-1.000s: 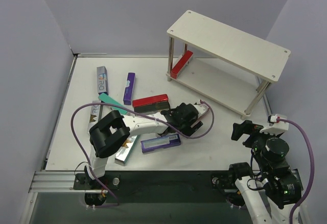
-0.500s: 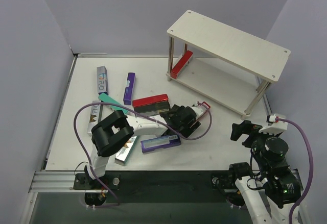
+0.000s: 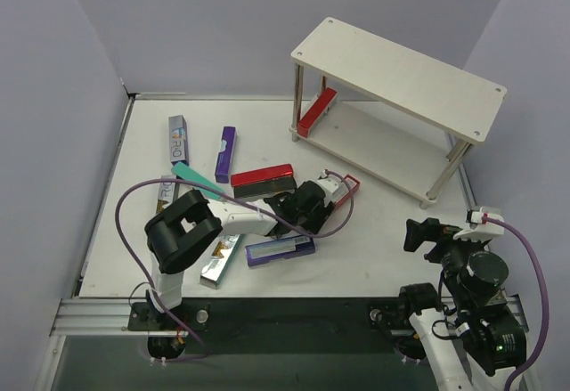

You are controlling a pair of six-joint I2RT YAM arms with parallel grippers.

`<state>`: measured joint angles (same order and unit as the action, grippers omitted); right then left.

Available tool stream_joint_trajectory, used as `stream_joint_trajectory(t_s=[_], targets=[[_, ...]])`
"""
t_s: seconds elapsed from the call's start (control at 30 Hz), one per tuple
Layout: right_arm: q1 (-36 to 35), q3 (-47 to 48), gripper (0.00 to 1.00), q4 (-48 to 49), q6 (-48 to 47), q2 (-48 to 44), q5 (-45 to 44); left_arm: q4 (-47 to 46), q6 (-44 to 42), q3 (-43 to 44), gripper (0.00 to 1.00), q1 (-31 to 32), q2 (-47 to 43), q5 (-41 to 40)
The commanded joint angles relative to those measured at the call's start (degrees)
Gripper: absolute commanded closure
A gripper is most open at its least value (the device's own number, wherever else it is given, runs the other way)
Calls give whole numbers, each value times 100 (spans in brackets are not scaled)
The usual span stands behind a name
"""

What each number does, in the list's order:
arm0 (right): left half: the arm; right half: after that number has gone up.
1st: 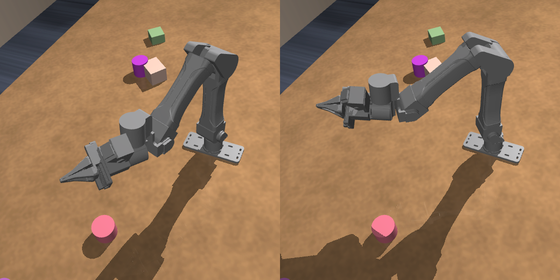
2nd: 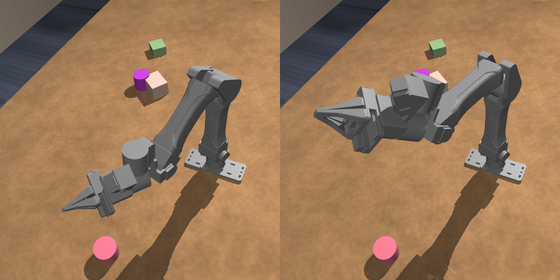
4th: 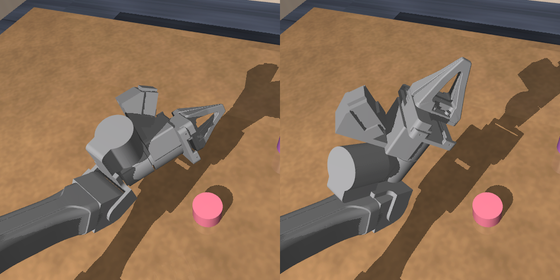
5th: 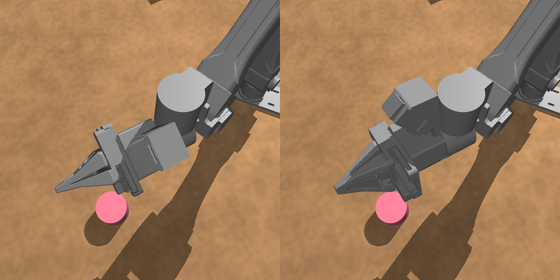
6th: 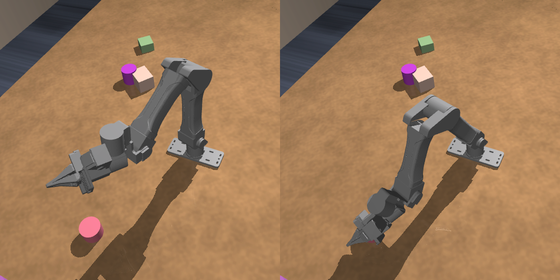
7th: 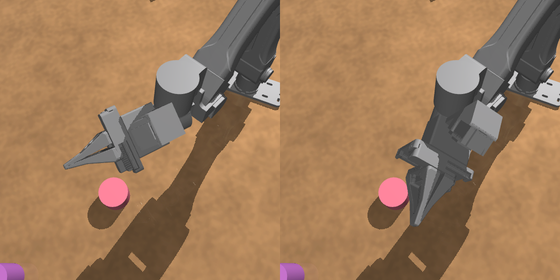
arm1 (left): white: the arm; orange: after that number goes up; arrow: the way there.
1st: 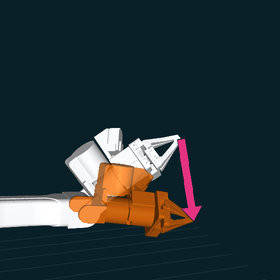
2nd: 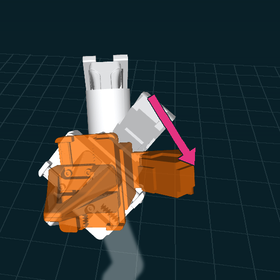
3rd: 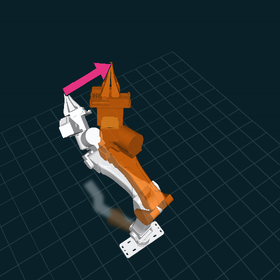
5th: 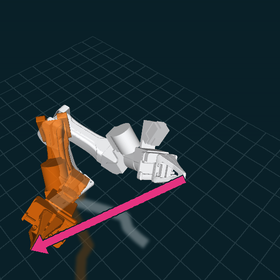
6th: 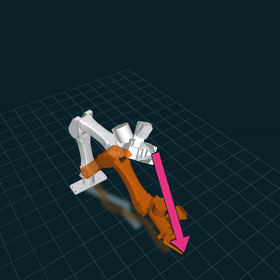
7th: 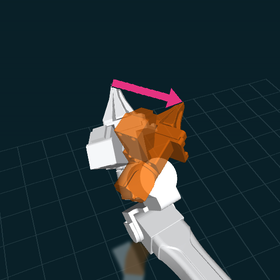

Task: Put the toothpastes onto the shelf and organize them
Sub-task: Pick up the toothpaste from the center of the board, then place the toothpaste on the shelf.

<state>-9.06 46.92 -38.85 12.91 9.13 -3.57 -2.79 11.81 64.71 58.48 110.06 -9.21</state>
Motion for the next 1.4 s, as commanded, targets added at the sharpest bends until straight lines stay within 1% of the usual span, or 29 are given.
stream_joint_trajectory(t_s=[0.0,0.07,0.1,0.2,0.27,0.37,0.5,0.57,0.63,0.77,0.8,0.87,1.0,1.1,1.23,1.27,1.37], targets=[[-17,107,0,62,-280,-7,-3,-670,645,-28,56,-336,-643,718],[-26,133,0,62,-332,10,-12,-924,892,-55,57,-468,-723,1060],[-26,134,0,62,-376,19,-12,-1030,1197,-55,57,-643,-784,1175],[-26,160,0,71,-403,37,-12,-1461,1911,-20,58,-890,-741,1518],[-26,160,0,62,-420,45,-3,-1654,2401,155,58,-1110,-662,1755],[-17,160,0,53,-473,54,-12,-1953,3017,366,58,-1338,-425,2106],[-26,160,0,62,-508,10,-117,-2050,3660,989,58,-1611,137,2484],[-26,169,0,62,-526,-7,-179,-2304,4142,1149,58,-1769,331,2652],[-17,169,0,62,-517,-34,-231,-2445,4451,1438,57,-1857,638,2872],[-26,151,0,62,-517,-69,-311,-2463,5101,1834,53,-2041,1122,3092],[-26,151,0,62,-526,-69,-319,-2481,5190,1878,52,-2060,1166,3101],[-26,151,0,62,-517,-77,-354,-2472,5383,2010,51,-2121,1307,3127],[-26,151,0,62,-543,-60,-398,-2148,5621,2309,49,-2209,1518,3171],[-26,151,0,62,-544,-34,-407,-2173,5832,2380,45,-2235,1650,3215],[-26,125,0,62,-552,-34,-460,-2209,6122,2415,38,-2288,1764,3242],[-26,125,0,62,-552,-42,-469,-2200,6157,2406,34,-2297,1791,3242],[-26,125,0,62,-570,-51,-495,-2121,6228,2380,28,-2323,1782,3207]])
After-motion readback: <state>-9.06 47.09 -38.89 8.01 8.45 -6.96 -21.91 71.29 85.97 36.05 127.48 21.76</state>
